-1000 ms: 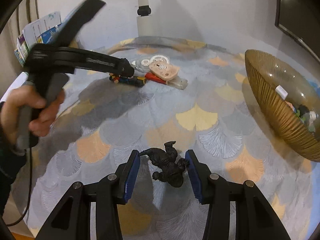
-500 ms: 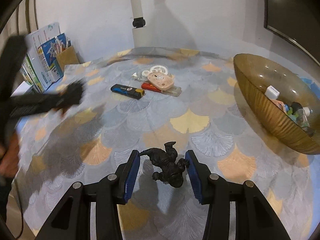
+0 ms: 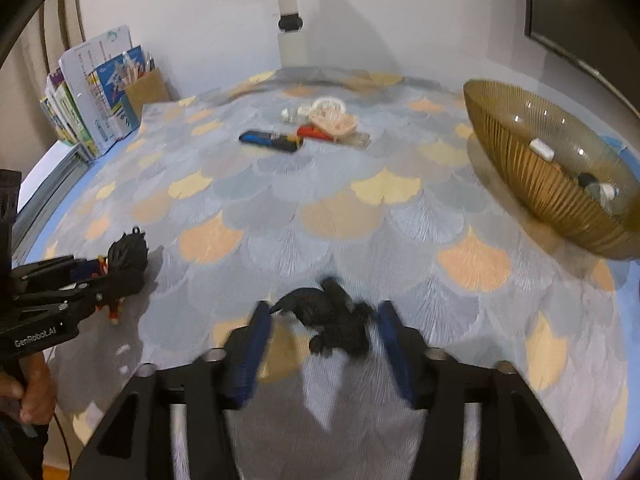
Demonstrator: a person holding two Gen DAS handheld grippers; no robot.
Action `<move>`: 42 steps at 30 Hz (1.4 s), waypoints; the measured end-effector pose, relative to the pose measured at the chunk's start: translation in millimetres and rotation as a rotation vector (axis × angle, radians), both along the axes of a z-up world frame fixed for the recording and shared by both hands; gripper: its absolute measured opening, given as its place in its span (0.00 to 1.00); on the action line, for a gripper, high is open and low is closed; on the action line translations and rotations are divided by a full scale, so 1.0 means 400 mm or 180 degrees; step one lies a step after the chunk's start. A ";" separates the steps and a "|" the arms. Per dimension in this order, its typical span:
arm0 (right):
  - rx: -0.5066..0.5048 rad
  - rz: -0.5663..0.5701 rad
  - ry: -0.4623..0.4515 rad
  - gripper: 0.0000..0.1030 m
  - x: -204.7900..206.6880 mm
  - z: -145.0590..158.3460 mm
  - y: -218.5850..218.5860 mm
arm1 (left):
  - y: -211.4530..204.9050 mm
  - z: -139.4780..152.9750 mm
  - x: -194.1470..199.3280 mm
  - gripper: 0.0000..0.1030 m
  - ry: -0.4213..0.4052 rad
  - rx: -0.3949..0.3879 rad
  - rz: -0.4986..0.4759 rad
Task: Organize rigid objects
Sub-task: 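Grasp the black figurine with the right tool while the left tool grasps the boy figurine, then carry both figurines into the amber bowl and open both tools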
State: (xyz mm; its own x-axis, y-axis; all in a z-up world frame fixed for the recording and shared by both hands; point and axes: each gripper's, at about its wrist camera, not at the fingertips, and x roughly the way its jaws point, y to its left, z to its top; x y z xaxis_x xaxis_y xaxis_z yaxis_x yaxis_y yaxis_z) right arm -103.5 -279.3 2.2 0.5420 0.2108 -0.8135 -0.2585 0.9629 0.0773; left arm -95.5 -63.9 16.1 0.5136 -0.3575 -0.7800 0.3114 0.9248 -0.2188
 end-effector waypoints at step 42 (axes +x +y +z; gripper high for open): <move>0.0154 -0.1725 -0.0810 0.43 0.114 0.364 -0.507 | -0.553 0.341 0.277 0.29 -0.0706 -0.0179 -0.1208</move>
